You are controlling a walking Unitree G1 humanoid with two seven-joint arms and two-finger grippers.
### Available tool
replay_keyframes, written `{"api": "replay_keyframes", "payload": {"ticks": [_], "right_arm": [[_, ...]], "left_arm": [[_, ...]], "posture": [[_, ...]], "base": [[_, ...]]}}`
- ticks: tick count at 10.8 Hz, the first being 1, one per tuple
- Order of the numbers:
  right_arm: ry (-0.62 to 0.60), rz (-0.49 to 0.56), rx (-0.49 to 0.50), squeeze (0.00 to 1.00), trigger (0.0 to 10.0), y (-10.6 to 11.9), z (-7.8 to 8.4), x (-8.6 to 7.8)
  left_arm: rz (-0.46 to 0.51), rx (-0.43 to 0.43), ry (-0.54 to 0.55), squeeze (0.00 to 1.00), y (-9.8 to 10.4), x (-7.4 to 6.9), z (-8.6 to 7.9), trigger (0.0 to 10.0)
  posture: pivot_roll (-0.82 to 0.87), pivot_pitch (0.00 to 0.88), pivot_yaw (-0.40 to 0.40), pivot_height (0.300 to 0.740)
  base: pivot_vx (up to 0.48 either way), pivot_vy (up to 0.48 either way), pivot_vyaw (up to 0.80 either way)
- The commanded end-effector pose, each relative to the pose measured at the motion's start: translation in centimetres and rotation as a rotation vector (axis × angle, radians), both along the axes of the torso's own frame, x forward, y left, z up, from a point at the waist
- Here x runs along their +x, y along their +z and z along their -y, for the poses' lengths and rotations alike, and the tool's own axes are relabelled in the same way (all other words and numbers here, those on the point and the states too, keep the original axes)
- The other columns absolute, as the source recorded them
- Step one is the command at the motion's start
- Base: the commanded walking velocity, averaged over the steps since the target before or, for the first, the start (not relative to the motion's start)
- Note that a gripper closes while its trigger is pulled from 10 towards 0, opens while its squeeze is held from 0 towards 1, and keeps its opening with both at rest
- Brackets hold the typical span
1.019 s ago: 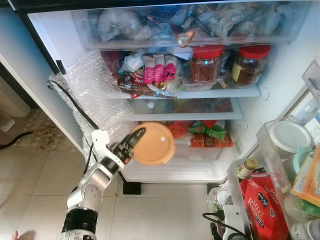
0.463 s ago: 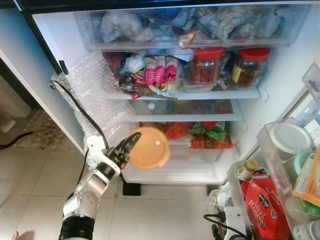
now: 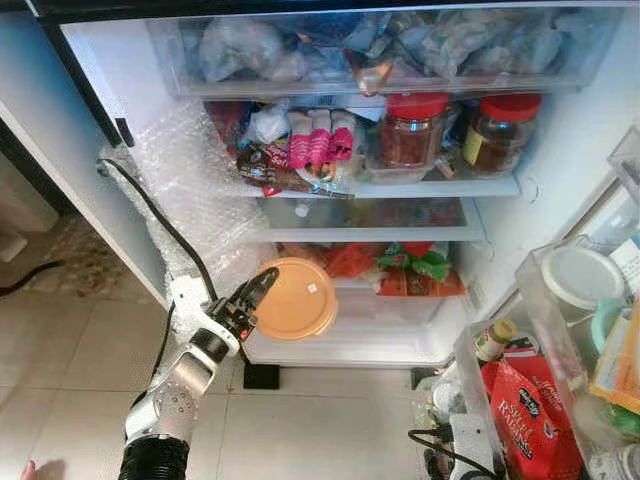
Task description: Restocking fridge
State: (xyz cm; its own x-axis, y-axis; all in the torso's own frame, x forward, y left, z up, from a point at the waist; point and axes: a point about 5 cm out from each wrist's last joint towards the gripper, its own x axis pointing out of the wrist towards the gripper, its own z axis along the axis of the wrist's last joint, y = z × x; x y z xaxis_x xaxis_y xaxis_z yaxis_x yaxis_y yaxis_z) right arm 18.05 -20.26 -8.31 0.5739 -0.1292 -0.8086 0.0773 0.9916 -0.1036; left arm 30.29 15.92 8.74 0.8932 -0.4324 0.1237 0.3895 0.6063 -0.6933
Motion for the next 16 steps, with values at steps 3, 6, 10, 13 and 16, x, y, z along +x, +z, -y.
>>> {"api": "replay_keyframes", "payload": {"ticks": [3, 6, 10, 13, 16], "right_arm": [[-0.026, -0.027, -0.017, 0.0, 10.0, -0.27, 0.79, -0.84], [-0.027, -0.036, -0.018, 0.0, 10.0, -0.31, 0.69, -0.85], [-0.024, -0.043, -0.023, 0.0, 10.0, -0.33, 0.7, -0.87], [-0.015, -0.054, -0.031, 0.0, 10.0, -0.36, 0.79, -0.95], [-0.007, -0.058, -0.033, 0.0, 10.0, -0.38, 0.81, -0.99]], "left_arm": [[0.014, 0.003, 0.014, 0.0, 0.33, 0.01, -0.29, 10.0], [0.011, 0.012, 0.01, 0.0, 0.34, 0.03, -0.39, 10.0], [0.01, 0.014, 0.007, 0.0, 0.38, 0.03, -0.32, 10.0], [0.01, 0.011, 0.003, 0.0, 0.31, -0.06, -0.16, 10.0], [0.008, 0.012, 0.001, 0.0, 0.2, -0.1, -0.08, 10.0]], "posture": [[-0.11, 0.199, 0.0, 0.74], [-0.12, 0.2, 0.006, 0.74], [-0.12, 0.204, 0.006, 0.74], [-0.11, 0.2, 0.002, 0.74], [-0.11, 0.195, 0.0, 0.715]], "base": [[0.0, 0.0, 0.0], [0.0, 0.0, 0.0], [0.0, 0.0, 0.0], [0.0, 0.0, 0.0], [0.0, 0.0, 0.0]]}}
